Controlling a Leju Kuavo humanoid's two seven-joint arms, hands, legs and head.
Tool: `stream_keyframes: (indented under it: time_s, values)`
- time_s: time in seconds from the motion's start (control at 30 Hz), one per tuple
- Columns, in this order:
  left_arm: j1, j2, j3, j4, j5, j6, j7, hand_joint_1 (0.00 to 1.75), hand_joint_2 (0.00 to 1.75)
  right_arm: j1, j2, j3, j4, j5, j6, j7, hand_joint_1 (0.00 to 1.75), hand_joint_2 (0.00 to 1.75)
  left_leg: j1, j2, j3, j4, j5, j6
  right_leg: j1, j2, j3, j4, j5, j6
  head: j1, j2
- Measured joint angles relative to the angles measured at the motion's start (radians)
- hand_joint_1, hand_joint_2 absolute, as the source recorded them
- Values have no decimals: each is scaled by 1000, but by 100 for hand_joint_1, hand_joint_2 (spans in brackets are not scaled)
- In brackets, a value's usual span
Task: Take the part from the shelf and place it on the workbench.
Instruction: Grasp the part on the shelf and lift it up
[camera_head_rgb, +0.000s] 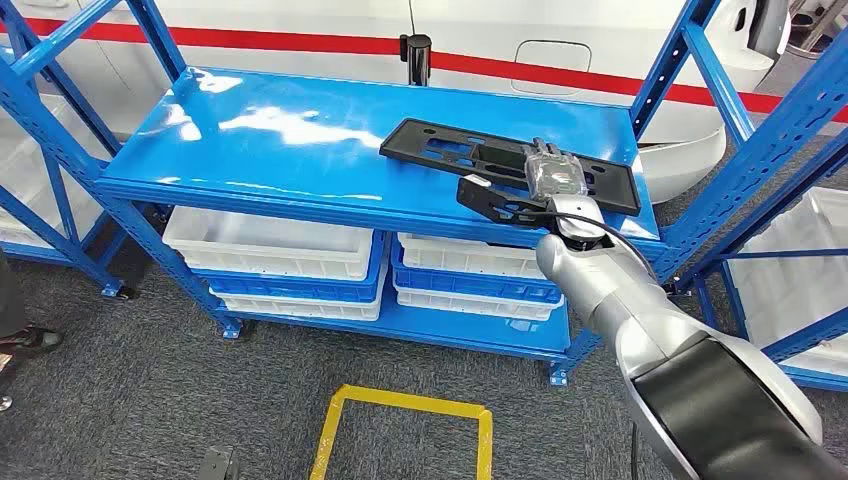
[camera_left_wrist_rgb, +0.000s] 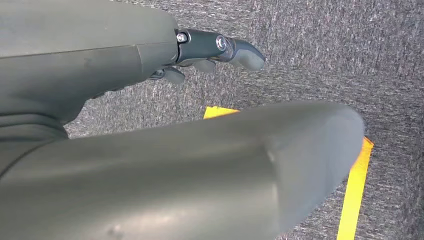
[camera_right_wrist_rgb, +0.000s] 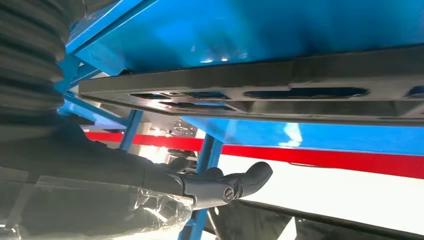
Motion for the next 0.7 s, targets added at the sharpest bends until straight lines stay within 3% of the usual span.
stream_keyframes:
  time_s: [0.7]
  values:
    - [0, -3, 8, 0, -9, -2, 6, 0, 0, -9, -41, -27, 1, 9, 1, 9, 0, 175, 0, 0, 0, 0, 0, 0, 0, 0, 0, 0, 0, 0, 0, 0]
